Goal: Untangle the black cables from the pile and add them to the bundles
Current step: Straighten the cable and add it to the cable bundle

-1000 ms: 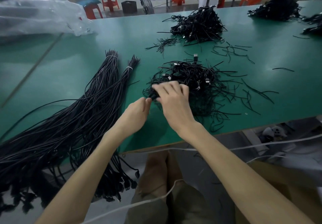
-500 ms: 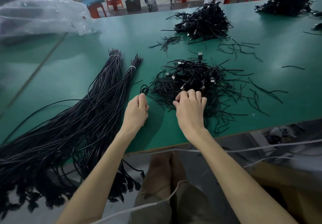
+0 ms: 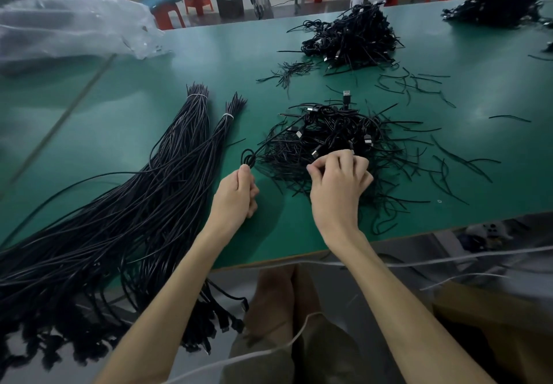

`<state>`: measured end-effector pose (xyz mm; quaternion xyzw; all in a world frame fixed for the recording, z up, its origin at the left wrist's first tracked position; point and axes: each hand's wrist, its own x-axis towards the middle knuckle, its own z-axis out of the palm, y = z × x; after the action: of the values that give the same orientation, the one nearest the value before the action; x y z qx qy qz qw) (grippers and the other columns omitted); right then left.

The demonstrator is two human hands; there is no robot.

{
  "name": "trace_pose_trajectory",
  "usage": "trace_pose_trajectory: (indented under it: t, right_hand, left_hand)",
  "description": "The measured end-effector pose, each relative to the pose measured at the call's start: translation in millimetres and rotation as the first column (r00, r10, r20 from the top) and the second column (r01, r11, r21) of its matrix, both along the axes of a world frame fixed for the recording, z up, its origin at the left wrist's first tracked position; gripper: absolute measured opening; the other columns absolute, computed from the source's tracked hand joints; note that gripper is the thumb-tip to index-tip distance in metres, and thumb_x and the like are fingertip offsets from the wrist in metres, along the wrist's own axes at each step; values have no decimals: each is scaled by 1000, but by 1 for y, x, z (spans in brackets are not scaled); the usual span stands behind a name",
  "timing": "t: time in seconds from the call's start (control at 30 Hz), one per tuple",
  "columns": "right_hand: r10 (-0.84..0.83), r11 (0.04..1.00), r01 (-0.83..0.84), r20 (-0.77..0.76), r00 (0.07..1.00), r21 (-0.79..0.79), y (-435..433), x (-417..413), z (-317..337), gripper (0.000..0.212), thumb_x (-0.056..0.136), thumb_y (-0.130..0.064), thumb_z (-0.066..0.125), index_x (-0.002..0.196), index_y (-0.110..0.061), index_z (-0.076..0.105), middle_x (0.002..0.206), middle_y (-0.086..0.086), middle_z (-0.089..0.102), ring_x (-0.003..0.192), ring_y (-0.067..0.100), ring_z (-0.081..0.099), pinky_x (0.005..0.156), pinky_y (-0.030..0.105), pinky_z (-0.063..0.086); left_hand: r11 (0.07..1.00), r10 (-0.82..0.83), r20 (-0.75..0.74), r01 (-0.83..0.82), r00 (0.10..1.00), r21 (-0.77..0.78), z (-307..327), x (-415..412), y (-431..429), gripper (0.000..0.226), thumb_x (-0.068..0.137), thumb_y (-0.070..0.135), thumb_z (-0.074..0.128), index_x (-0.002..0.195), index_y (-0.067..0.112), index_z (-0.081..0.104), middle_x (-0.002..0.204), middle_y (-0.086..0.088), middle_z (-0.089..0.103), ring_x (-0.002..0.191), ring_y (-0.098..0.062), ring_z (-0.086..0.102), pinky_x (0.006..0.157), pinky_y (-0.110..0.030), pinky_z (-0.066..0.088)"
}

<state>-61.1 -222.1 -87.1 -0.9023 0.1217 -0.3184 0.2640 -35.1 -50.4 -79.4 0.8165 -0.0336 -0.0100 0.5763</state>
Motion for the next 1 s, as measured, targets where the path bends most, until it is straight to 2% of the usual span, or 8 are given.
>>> trace_pose_trajectory:
  t: [0.2, 0.27, 0.37, 0.47, 0.63, 0.77, 0.87, 1.0]
  right_hand:
    - [39, 997, -38, -20, 999, 61, -2, 1, 0, 15, 93, -31, 73, 91, -16, 73, 134, -2, 54, 129, 28, 37, 102, 45, 29]
    - [47, 994, -48, 18, 999, 93, -3, 0, 1, 16, 93, -32, 72, 91, -16, 72, 129, -1, 56, 126, 25, 39, 101, 39, 27]
    - [76, 986, -81, 41, 996, 143, -4, -1, 1, 19, 97, -34, 67, 95, -15, 68, 105, -2, 60, 106, 21, 48, 91, 30, 29]
    - [144, 954, -149, 39, 989, 259, -6, 0, 1, 18, 99, -31, 65, 95, -14, 66, 91, -8, 60, 96, 15, 50, 91, 33, 40]
    - [200, 888, -230, 116, 973, 399, -8, 1, 3, 8, 97, -20, 69, 93, -13, 69, 90, -10, 60, 97, 16, 54, 88, 30, 48]
    - [224, 875, -314, 268, 937, 368, -9, -2, 6, 6, 95, -14, 72, 92, -9, 71, 89, -7, 63, 93, 20, 58, 88, 10, 40]
    - [216, 848, -336, 310, 926, 411, -9, -4, 5, 4, 95, -18, 72, 94, -14, 71, 88, -19, 60, 86, 19, 58, 81, 24, 48]
    - [256, 726, -369, 269, 928, 580, -16, -3, 4, 6, 96, -23, 72, 93, -17, 71, 84, -8, 71, 80, 15, 65, 75, 31, 54]
  left_hand:
    - [1000, -7, 6, 7, 1000, -9, -2, 1, -1, 45, 113, 32, 30, 73, 13, 40, 61, 4, 43, 41, -15, 38, 42, -21, 31]
    - [1000, -14, 4, 14, 1000, -17, -3, 2, -1, 46, 113, 33, 30, 73, 12, 39, 62, 3, 42, 42, -15, 36, 45, -26, 32]
    - [999, -21, 1, 21, 1000, -25, -5, 2, -1, 46, 113, 34, 31, 73, 12, 39, 62, 3, 41, 42, -15, 35, 49, -31, 33]
    - [1000, -23, -1, 23, 1000, -16, -6, 2, -1, 47, 113, 35, 32, 73, 13, 40, 62, 2, 42, 42, -15, 35, 51, -33, 33]
    - [1000, -29, 10, 29, 1000, -11, -7, 2, -1, 46, 113, 35, 32, 73, 13, 39, 64, 0, 40, 45, -17, 33, 50, -34, 31]
    - [999, -39, 25, 40, 999, -22, -7, 1, -2, 44, 113, 35, 31, 74, 14, 36, 66, -5, 32, 49, -18, 26, 51, -41, 23]
    - [999, -39, 23, 39, 999, -22, -6, 0, -2, 44, 113, 35, 30, 74, 15, 34, 66, -5, 28, 50, -19, 23, 52, -48, 21]
    - [999, -29, 25, 28, 999, 30, -8, 2, -2, 46, 113, 37, 29, 74, 14, 37, 65, -3, 35, 49, -19, 27, 53, -43, 28]
